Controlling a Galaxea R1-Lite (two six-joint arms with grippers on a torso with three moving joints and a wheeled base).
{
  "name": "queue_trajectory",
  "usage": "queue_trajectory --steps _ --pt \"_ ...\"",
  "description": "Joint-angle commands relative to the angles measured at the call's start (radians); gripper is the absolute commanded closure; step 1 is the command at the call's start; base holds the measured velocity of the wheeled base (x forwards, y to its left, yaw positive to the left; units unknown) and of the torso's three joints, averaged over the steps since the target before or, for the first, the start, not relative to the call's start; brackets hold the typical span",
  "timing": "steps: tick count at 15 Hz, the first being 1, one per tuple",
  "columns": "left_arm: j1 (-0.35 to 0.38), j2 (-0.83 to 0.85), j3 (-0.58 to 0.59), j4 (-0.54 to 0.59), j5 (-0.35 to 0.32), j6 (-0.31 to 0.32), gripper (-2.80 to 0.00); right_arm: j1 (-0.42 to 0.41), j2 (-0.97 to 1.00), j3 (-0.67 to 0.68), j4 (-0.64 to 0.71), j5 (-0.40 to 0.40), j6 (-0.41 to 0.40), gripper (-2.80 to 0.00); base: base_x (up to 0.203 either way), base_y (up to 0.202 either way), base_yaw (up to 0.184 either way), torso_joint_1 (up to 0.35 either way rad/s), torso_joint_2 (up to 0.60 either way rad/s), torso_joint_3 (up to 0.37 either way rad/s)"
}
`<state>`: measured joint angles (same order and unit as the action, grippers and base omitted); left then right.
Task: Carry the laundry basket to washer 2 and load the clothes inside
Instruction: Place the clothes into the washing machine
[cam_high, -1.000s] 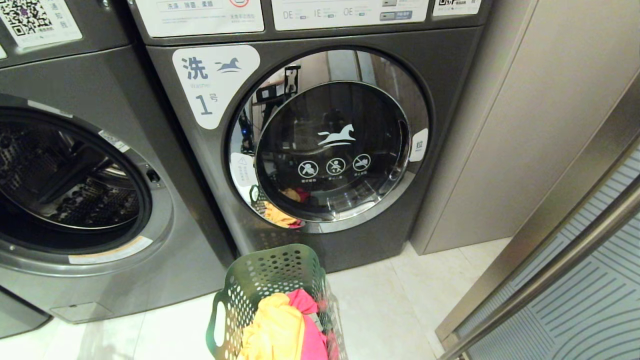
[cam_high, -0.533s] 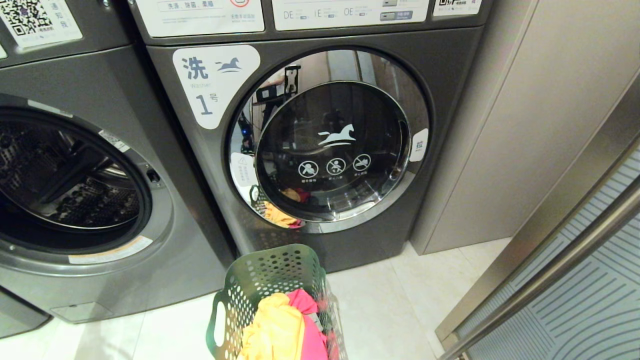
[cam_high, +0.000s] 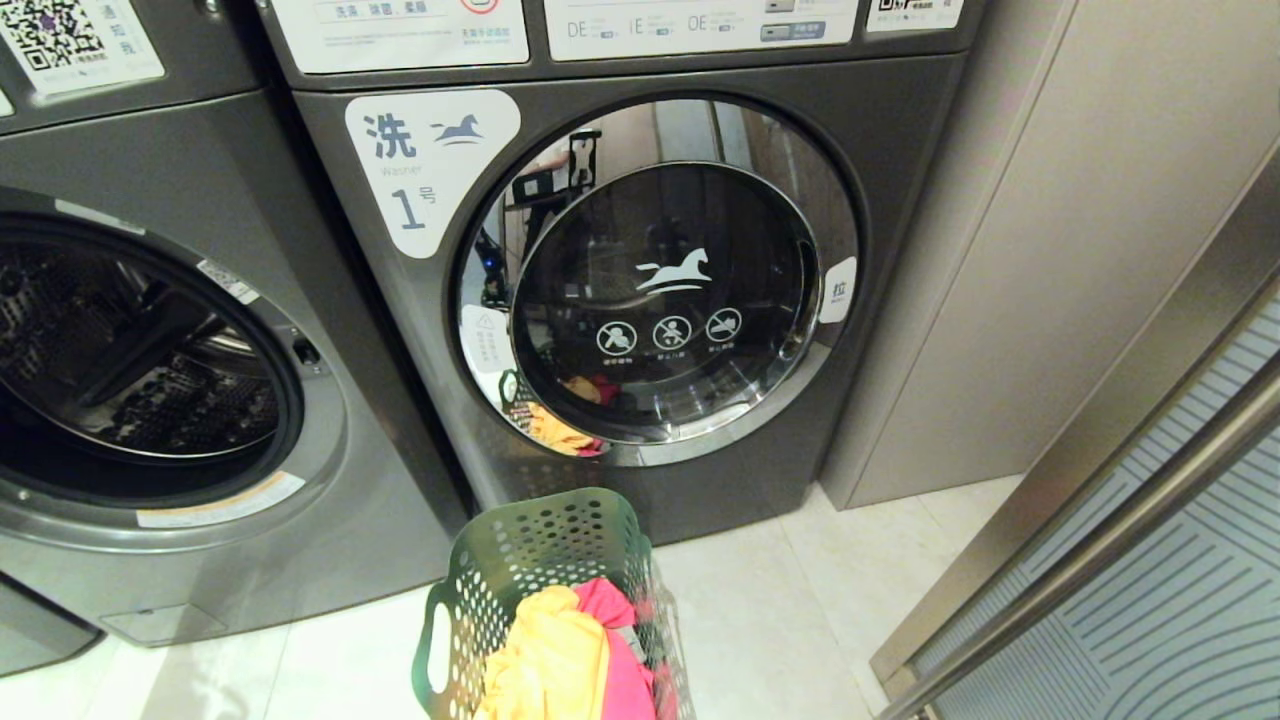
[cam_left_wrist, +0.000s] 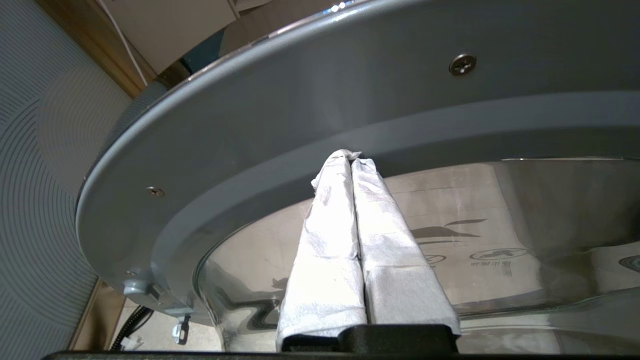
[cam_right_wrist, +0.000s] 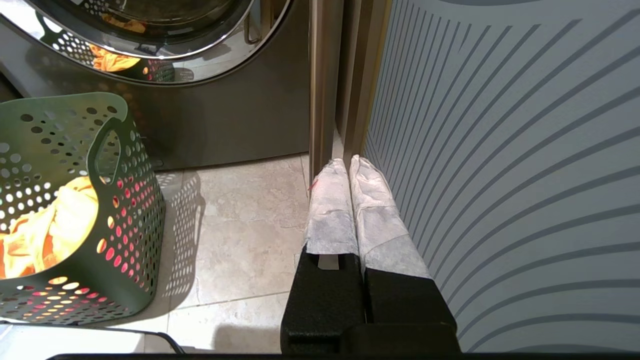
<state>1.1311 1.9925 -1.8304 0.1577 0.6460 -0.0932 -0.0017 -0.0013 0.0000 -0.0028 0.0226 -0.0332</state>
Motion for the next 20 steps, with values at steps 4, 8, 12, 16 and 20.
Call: queue_trajectory --steps 4,8,12,16,20 --pt "-0.039 0.043 -0.052 0.002 0.053 -0.003 0.0 0.0 0.0 0.0 0.0 0.0 -0.001 0.0 0.0 0.0 0.0 0.0 0.0 0.0" --pt "-0.048 0.019 -0.052 0.083 0.052 -0.019 0.0 0.0 0.0 0.0 0.0 0.0 -0.001 0.0 0.0 0.0 0.0 0.0 0.0 0.0" --pt "-0.069 -0.048 -0.053 0.082 0.068 0.013 0.0 0.0 0.0 0.0 0.0 0.0 -0.001 0.0 0.0 0.0 0.0 0.0 0.0 0.0" --pt "-0.076 -0.012 -0.053 -0.25 0.109 0.133 0.0 0.0 0.0 0.0 0.0 0.0 -0.001 0.0 0.0 0.0 0.0 0.0 0.0 0.0" --pt "-0.077 -0.038 -0.053 -0.255 0.108 0.151 0.0 0.0 0.0 0.0 0.0 0.0 -0.001 0.0 0.0 0.0 0.0 0.0 0.0 0.0"
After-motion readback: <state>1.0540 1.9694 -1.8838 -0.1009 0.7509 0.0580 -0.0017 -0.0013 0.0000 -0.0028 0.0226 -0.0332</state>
